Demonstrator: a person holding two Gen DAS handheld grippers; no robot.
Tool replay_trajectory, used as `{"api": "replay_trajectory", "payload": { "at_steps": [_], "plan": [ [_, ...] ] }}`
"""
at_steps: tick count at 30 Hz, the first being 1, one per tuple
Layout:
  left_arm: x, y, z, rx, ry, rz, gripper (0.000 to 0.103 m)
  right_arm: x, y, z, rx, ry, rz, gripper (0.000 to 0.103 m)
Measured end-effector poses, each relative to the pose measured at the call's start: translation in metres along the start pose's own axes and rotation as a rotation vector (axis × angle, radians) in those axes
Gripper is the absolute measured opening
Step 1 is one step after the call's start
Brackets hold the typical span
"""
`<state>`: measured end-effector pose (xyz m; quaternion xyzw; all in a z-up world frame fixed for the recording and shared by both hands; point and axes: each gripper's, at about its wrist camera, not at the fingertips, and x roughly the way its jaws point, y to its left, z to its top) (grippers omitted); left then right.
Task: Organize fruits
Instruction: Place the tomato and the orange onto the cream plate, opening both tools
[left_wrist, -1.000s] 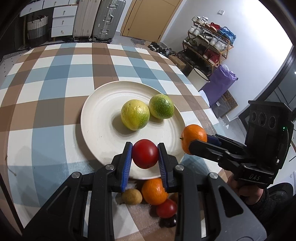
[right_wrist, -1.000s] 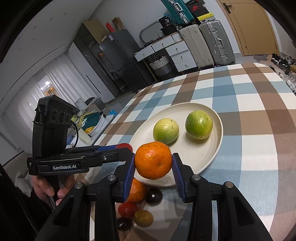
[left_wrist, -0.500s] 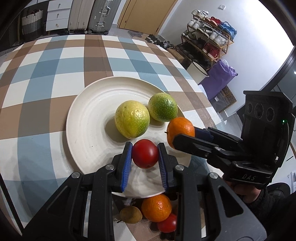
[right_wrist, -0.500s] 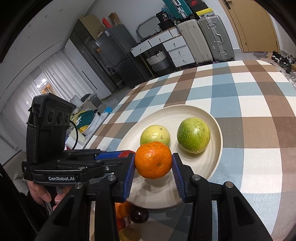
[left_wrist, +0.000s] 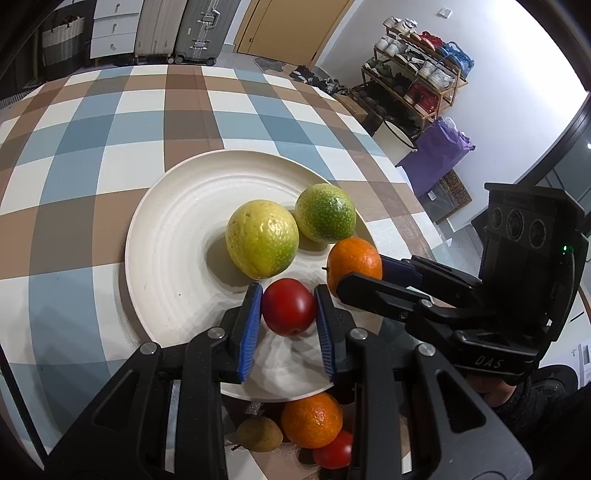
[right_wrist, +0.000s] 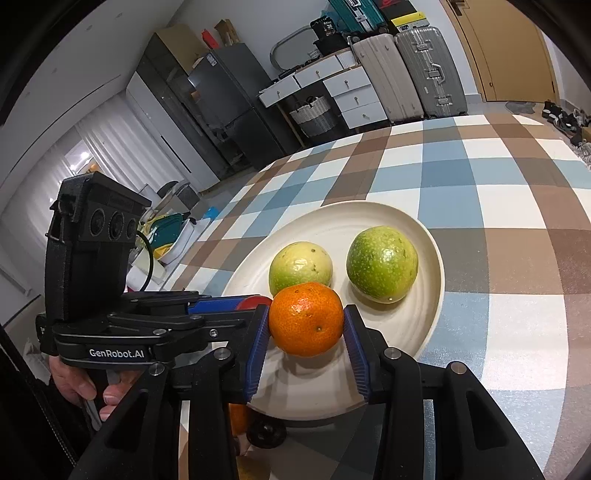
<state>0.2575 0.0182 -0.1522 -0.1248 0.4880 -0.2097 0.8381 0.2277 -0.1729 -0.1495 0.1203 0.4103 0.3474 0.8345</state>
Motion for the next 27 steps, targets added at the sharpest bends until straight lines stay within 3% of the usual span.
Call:
{"api": "replay_trajectory", "payload": {
  "at_steps": [6,18,22,27],
  "plan": [
    [-0.008,-0.001,-0.002,-0.006,-0.012,0.006,0.029,-0.013,0.002,0.0,0.002,-0.044,0.001,0.049],
    [-0.046,-0.007,-0.016,-0.01,-0.084,0.048,0.041,-0.041,0.015,-0.003,-0.012,-0.104,-0.023,0.05],
    [-0.057,-0.011,-0.026,-0.007,-0.101,0.06,0.042,-0.049,0.022,-0.007,-0.022,-0.122,-0.027,0.061],
    [-0.07,-0.013,-0.037,-0.01,-0.125,0.074,0.052,-0.06,0.031,-0.012,-0.037,-0.144,-0.03,0.063]
  ]
}}
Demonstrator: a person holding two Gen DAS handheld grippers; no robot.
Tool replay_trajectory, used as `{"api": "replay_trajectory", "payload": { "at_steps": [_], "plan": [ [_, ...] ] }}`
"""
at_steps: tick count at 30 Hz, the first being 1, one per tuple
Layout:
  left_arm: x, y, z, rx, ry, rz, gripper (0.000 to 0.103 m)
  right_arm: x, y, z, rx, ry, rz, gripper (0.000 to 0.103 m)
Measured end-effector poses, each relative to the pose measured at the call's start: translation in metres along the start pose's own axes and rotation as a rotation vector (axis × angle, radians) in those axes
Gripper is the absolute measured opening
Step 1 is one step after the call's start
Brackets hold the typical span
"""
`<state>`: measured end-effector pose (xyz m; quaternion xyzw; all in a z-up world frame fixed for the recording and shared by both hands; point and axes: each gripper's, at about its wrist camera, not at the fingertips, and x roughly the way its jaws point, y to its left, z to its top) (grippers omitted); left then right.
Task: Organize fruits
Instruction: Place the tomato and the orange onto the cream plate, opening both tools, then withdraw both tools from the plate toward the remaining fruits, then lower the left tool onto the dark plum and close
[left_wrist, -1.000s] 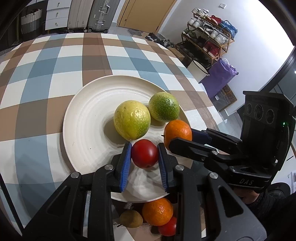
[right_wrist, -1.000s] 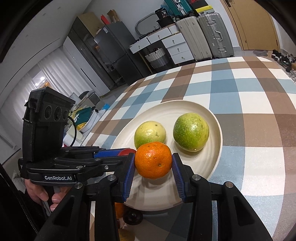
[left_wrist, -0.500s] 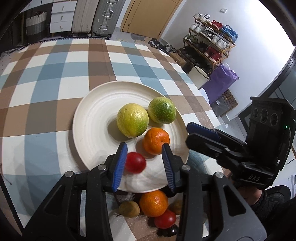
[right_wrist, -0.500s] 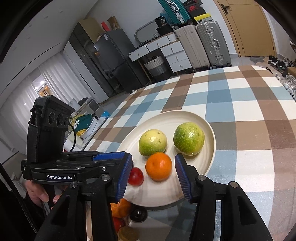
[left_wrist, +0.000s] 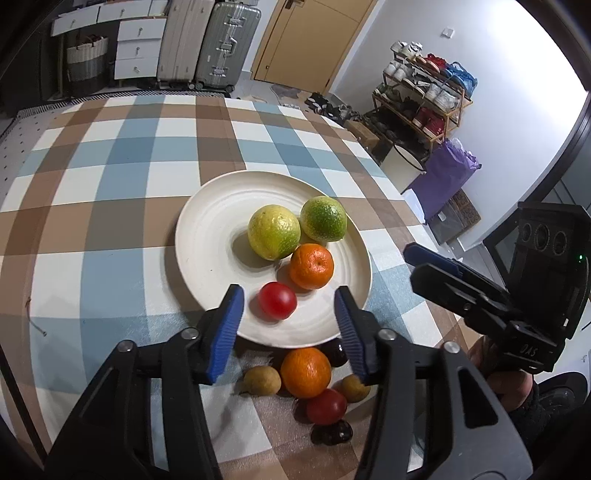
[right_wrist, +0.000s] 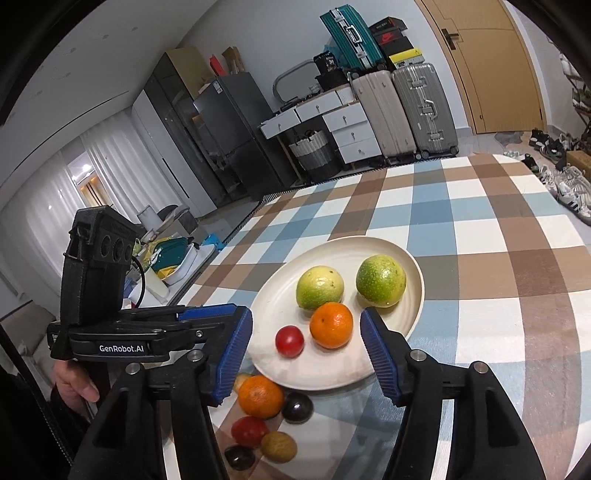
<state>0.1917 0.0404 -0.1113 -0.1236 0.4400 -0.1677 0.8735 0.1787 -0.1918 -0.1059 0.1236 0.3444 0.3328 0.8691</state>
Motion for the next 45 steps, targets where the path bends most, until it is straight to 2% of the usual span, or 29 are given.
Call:
{"api": "replay_trajectory", "payload": {
  "at_steps": [5,8,10,13,23,26,28,33,39,45],
  "plan": [
    [-0.017,-0.002,-0.009,-0.001,-0.027,0.011,0.057,-0.011,0.009,-0.003,-0.017,-0.027,0.0,0.071],
    [-0.027,-0.005,-0.016,0.003,-0.042,0.02,0.064,-0.018,0.015,-0.005,-0.027,-0.039,-0.005,0.077],
    [-0.033,-0.007,-0.02,0.002,-0.052,0.037,0.073,-0.023,0.019,-0.007,-0.03,-0.048,-0.003,0.08],
    [-0.04,-0.009,-0.027,0.003,-0.062,0.049,0.077,-0.03,0.025,-0.01,-0.037,-0.06,-0.001,0.082],
    [-0.06,-0.014,-0.051,0.005,-0.079,0.093,0.085,-0.05,0.043,-0.027,-0.068,-0.072,0.018,0.083],
    [-0.065,-0.016,-0.059,0.006,-0.082,0.111,0.091,-0.054,0.048,-0.034,-0.074,-0.069,0.017,0.083],
    [-0.068,-0.015,-0.065,0.003,-0.09,0.118,0.102,-0.056,0.049,-0.037,-0.074,-0.068,0.015,0.083],
    [-0.07,-0.013,-0.08,-0.011,-0.089,0.109,0.102,-0.062,0.052,-0.046,-0.07,-0.071,0.004,0.085],
    [-0.058,-0.021,-0.099,0.015,-0.041,0.082,0.102,-0.069,0.055,-0.051,-0.071,-0.082,-0.006,0.088],
    [-0.033,-0.027,-0.112,0.037,0.017,0.084,0.102,-0.073,0.056,-0.056,-0.07,-0.09,-0.014,0.097]
  ]
}}
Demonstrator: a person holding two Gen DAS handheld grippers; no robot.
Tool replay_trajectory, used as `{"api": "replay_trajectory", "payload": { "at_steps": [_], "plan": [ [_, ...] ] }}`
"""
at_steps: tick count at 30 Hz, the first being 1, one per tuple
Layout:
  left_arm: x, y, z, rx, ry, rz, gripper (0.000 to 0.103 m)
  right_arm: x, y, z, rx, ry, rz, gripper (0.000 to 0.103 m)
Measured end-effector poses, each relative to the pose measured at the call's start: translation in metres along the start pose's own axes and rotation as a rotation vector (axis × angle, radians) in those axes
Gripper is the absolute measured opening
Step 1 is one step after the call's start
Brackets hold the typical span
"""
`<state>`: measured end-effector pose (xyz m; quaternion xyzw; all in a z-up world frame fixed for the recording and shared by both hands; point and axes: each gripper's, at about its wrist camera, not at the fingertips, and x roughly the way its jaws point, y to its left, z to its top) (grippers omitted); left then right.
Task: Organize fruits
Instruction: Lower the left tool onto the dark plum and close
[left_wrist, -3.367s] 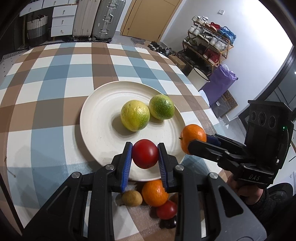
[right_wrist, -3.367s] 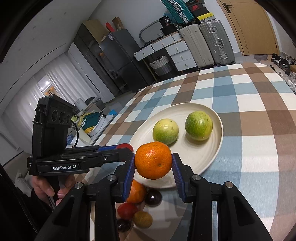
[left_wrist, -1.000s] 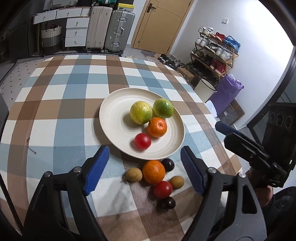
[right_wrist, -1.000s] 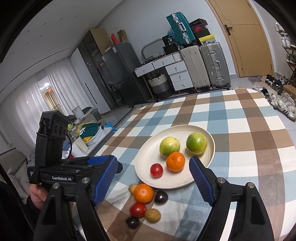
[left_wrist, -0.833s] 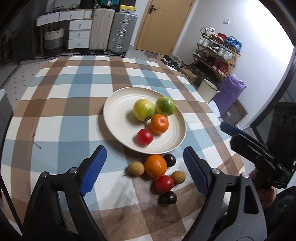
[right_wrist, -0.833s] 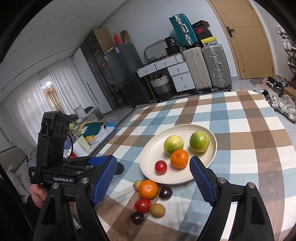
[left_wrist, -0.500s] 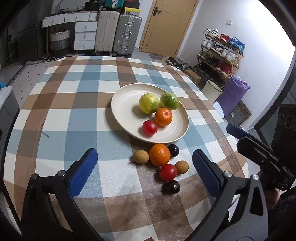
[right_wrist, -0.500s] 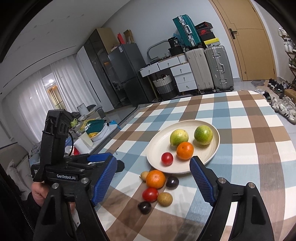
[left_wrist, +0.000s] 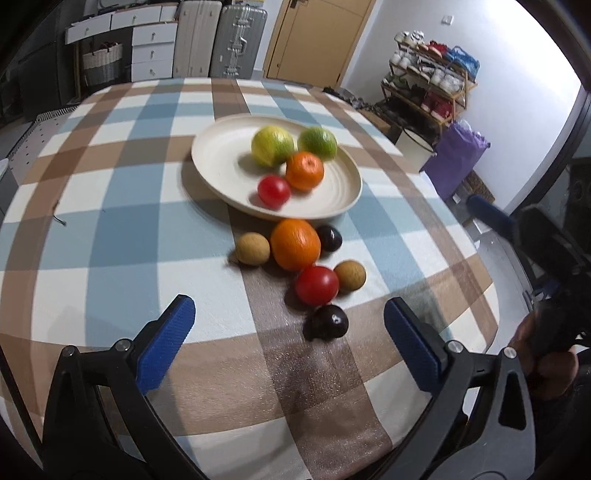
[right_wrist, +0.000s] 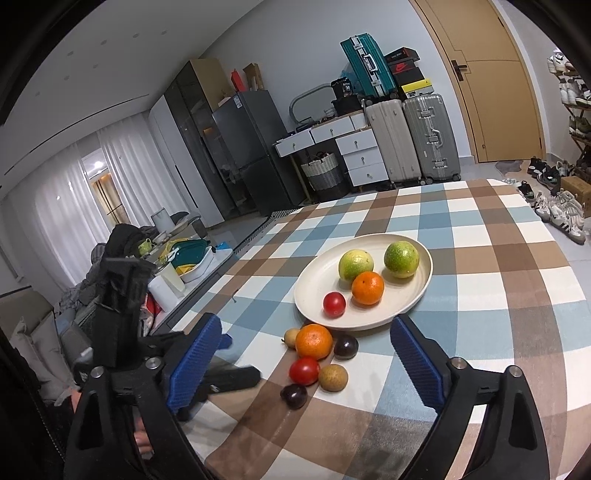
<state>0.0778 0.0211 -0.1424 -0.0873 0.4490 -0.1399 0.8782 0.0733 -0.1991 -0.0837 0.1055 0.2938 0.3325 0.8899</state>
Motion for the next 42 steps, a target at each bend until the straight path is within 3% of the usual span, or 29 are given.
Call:
{"api": "replay_trajectory", "payload": {
  "at_steps": [8,11,18,24,32,42],
  "plan": [
    [0.026,-0.009,-0.006,0.033,0.051,0.006,0.101,-0.005,-0.009,-0.003,0.019,-0.005,-0.021,0.099],
    [0.031,-0.014,-0.007,0.057,0.059,0.013,0.095,-0.008,-0.011,-0.005,0.027,-0.009,-0.018,0.099],
    [0.037,-0.02,-0.008,0.089,0.087,0.006,0.057,-0.009,-0.012,-0.006,0.03,-0.01,-0.016,0.099],
    [0.035,-0.023,-0.008,0.112,0.123,-0.073,0.024,-0.011,-0.016,-0.008,0.038,-0.012,-0.019,0.099],
    [0.034,-0.023,-0.011,0.124,0.134,-0.096,0.023,-0.011,-0.017,-0.011,0.048,-0.008,-0.02,0.099],
    [0.015,-0.015,-0.011,0.112,0.091,-0.109,0.023,-0.002,-0.017,-0.014,0.05,0.026,-0.038,0.099]
  ]
}}
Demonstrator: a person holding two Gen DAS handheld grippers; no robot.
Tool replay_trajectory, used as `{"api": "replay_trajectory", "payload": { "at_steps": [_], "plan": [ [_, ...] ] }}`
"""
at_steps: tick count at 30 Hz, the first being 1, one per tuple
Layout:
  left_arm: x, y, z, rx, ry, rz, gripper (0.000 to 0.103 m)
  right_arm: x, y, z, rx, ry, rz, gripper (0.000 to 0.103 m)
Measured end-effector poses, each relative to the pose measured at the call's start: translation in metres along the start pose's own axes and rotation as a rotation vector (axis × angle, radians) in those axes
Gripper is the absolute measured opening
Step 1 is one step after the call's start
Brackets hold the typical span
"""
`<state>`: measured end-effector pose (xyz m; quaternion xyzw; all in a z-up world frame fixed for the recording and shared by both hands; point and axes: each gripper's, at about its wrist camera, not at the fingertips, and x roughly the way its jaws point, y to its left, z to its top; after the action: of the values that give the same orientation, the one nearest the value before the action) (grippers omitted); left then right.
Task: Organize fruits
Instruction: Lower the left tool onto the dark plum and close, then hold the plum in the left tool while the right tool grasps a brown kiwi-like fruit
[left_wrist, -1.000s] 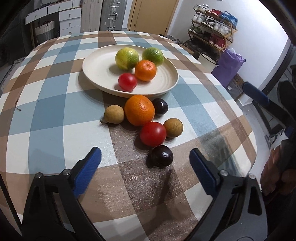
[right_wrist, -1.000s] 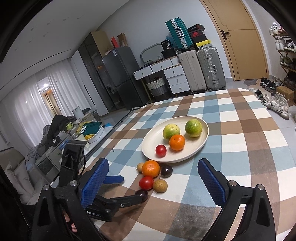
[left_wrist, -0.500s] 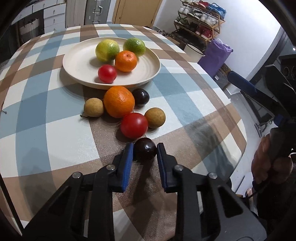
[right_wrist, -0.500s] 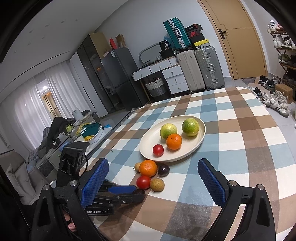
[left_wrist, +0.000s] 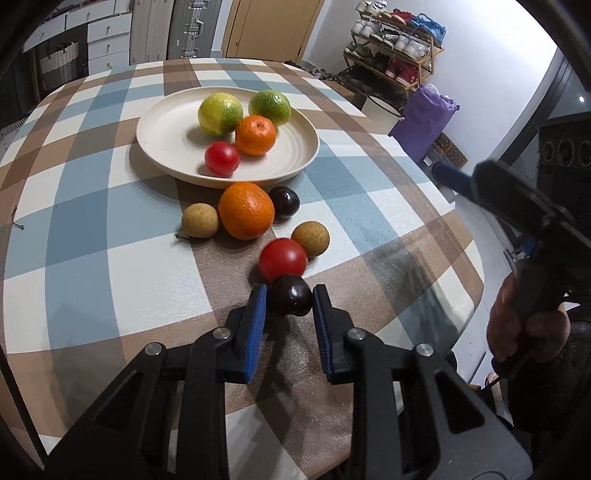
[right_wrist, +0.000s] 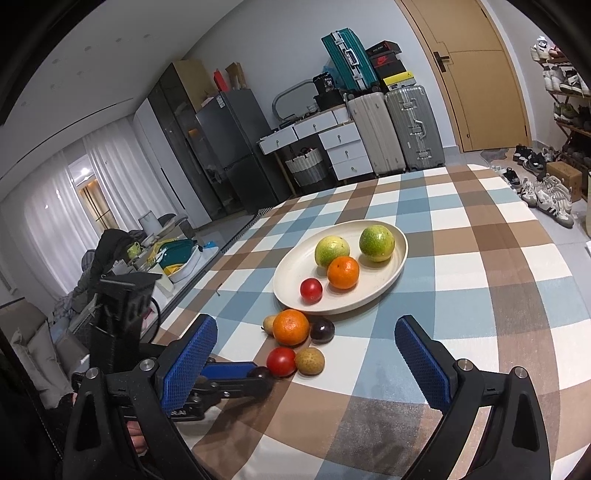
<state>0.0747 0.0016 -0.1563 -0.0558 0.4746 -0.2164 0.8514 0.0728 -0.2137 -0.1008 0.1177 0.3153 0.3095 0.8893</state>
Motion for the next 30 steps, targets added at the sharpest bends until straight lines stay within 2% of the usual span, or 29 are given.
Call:
{"api": "replay_trajectory", "payload": {
  "at_steps": [21,27,30],
  "plan": [
    [-0.041,0.041,-0.008,-0.093,-0.079,0.017,0.023,0.044,0.006,-0.02,-0.025,0.147,-0.056,0.099],
    [-0.047,0.05,-0.011,-0.113,-0.09,0.018,0.023,0.058,0.007,-0.024,-0.083,0.197,-0.119,0.088],
    [-0.047,0.055,-0.01,-0.125,-0.093,0.013,0.023,0.063,0.007,-0.026,-0.095,0.213,-0.121,0.086]
  ]
}}
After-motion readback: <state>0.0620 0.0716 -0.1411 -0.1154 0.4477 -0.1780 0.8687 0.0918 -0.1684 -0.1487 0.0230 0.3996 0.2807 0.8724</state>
